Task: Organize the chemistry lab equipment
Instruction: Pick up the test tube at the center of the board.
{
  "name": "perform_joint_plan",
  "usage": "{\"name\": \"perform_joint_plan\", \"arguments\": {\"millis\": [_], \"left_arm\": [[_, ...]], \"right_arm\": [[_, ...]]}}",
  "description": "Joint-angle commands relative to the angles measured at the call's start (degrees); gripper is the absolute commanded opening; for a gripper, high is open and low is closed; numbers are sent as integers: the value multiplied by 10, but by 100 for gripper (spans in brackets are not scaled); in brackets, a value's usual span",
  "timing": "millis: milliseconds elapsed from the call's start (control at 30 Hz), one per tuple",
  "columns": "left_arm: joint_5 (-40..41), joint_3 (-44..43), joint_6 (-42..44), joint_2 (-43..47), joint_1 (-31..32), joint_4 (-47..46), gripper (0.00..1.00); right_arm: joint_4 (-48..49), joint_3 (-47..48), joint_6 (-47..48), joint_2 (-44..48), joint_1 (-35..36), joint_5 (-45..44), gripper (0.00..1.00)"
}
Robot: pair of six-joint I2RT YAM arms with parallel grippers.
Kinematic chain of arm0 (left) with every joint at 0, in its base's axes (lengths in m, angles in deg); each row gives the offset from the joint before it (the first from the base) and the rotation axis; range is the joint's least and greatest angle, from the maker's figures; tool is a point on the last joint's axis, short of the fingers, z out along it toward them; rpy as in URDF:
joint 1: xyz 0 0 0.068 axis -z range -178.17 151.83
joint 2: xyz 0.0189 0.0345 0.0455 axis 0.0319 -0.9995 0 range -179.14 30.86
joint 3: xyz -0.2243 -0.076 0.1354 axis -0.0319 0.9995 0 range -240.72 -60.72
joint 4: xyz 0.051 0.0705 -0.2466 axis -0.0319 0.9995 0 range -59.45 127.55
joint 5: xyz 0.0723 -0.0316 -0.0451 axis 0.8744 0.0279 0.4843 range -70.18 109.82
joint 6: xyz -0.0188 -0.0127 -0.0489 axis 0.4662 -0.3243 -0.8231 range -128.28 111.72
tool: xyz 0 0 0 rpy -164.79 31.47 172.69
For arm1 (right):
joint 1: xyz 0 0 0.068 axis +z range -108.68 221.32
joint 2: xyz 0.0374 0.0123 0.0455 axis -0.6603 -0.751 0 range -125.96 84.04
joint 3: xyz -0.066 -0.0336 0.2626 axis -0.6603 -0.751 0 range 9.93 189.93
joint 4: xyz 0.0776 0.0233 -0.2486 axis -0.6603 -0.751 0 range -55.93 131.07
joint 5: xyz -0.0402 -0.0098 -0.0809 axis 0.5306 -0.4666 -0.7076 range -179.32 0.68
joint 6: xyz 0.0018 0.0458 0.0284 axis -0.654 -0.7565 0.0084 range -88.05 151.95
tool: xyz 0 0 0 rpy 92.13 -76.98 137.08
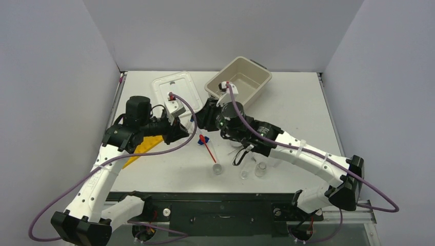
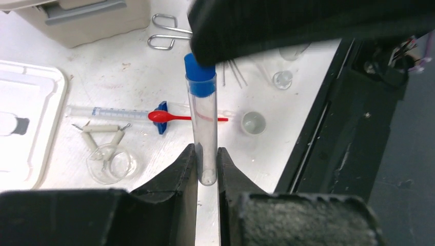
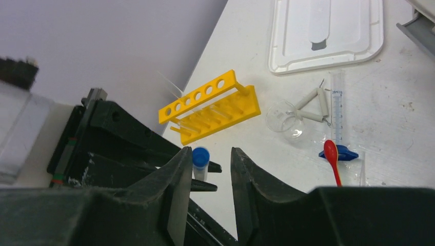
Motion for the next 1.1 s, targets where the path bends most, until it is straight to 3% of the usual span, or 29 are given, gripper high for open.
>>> {"name": "perform_joint_plan", "arguments": {"millis": [0,133,200,467,1067], "left_arm": [[29,-25,90,14,-3,62,0],[42,-28,130,11,-2,94,0],[43,-27,135,12,-2,99,0],[48,-25,134,15,0,98,0],[83,1,150,24,9,102,0]], "right_arm": [[-88,59,-11,-2,-91,194,31],[-143,108,-3,-46,-138,343,33],[-175,132,12,-62,-140,367,34],[-196,171,19,-98,-120,389,41],[-174,176,-1,-116,-113,393,42]]}}
